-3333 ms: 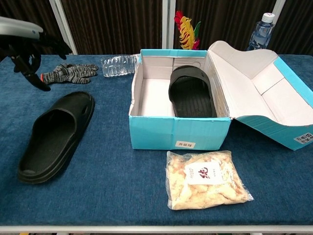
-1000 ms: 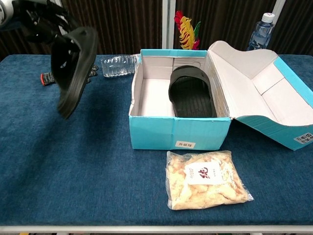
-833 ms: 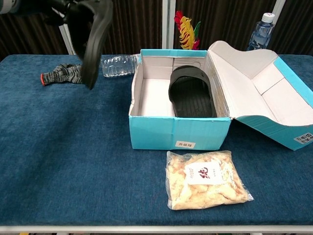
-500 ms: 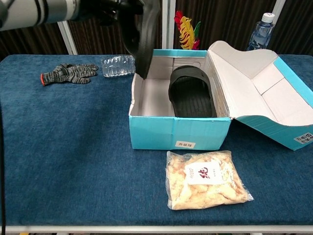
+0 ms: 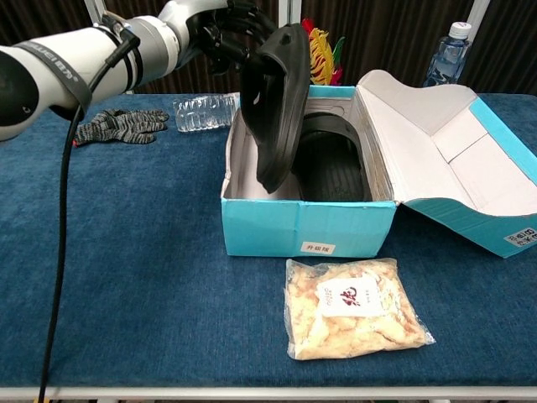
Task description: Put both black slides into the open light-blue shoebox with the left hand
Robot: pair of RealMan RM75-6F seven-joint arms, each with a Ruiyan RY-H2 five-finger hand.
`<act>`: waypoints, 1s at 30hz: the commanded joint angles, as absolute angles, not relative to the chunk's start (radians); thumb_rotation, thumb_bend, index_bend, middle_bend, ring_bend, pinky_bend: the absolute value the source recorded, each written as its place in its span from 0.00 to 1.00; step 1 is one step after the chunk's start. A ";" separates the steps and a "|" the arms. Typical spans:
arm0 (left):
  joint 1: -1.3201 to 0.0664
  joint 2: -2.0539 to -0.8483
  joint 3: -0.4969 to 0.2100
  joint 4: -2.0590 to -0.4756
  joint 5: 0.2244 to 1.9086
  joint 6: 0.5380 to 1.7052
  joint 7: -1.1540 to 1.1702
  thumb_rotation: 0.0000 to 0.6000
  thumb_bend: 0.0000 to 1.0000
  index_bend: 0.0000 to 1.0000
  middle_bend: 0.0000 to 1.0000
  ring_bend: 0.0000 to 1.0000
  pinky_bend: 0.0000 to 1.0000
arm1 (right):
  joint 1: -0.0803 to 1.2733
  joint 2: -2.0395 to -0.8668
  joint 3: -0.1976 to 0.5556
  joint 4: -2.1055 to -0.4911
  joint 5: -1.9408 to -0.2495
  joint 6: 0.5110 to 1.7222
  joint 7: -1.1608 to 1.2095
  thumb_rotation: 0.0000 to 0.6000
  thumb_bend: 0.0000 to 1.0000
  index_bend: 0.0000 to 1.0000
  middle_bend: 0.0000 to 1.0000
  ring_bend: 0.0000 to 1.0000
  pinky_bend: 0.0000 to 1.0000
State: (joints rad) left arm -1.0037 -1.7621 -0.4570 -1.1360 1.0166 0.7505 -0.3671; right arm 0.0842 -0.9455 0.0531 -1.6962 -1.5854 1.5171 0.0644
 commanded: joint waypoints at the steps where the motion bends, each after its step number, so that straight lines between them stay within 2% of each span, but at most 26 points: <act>1: -1.007 -1.785 -0.437 -1.098 1.042 0.759 -0.370 1.00 0.00 0.62 0.67 0.67 0.86 | 0.085 -0.945 0.054 -1.697 -1.586 1.517 0.063 1.00 0.15 0.00 0.05 0.00 0.03; 13: -1.016 -1.866 -0.381 -0.978 1.111 0.784 -0.350 1.00 0.00 0.62 0.67 0.67 0.86 | 0.084 -0.942 0.055 -1.707 -1.583 1.516 0.053 1.00 0.15 0.00 0.05 0.00 0.03; 22: -1.025 -1.929 -0.368 -0.872 1.128 0.800 -0.319 1.00 0.00 0.62 0.67 0.67 0.86 | 0.085 -0.942 0.055 -1.709 -1.579 1.513 0.049 1.00 0.15 0.00 0.05 0.00 0.03; 30: -1.013 -1.938 -0.364 -0.872 1.103 0.774 -0.277 1.00 0.00 0.61 0.66 0.64 0.85 | 0.085 -0.942 0.055 -1.707 -1.581 1.513 0.052 1.00 0.15 0.00 0.05 0.00 0.03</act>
State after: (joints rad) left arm -1.0150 -1.9389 -0.3650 -0.8665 1.1075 0.7787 -0.2827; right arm 0.0845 -0.9424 0.0547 -1.7068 -1.5814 1.5126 0.0521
